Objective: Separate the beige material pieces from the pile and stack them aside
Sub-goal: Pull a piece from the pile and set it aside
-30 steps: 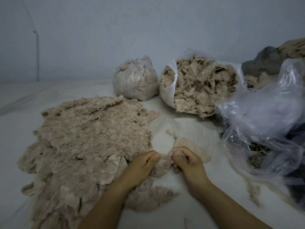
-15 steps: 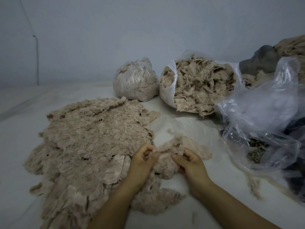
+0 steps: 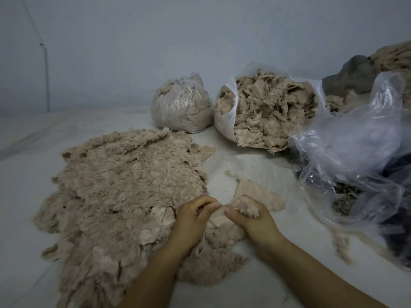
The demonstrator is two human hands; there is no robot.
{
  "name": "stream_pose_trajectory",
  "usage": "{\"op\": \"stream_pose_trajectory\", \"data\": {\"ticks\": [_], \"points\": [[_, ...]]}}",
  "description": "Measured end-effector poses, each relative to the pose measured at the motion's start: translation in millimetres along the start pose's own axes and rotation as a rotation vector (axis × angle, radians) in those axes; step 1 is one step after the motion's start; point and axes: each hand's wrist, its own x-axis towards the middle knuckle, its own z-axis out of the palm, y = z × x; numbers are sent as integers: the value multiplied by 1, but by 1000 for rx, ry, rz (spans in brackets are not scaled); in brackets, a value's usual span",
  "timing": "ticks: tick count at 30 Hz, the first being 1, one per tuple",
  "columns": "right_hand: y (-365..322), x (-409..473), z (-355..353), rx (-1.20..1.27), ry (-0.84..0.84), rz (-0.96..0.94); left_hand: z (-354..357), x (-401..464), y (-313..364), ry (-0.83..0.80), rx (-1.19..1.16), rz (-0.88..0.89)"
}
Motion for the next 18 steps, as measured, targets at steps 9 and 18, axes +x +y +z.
{"op": "stream_pose_trajectory", "data": {"ticks": [9,18], "points": [[-9,12,-14,527,43,119,-19,8,-6,82,84,-105],[-12,11,-22,221,-165,212,-5,-2,-1,-272,83,-110]]}}
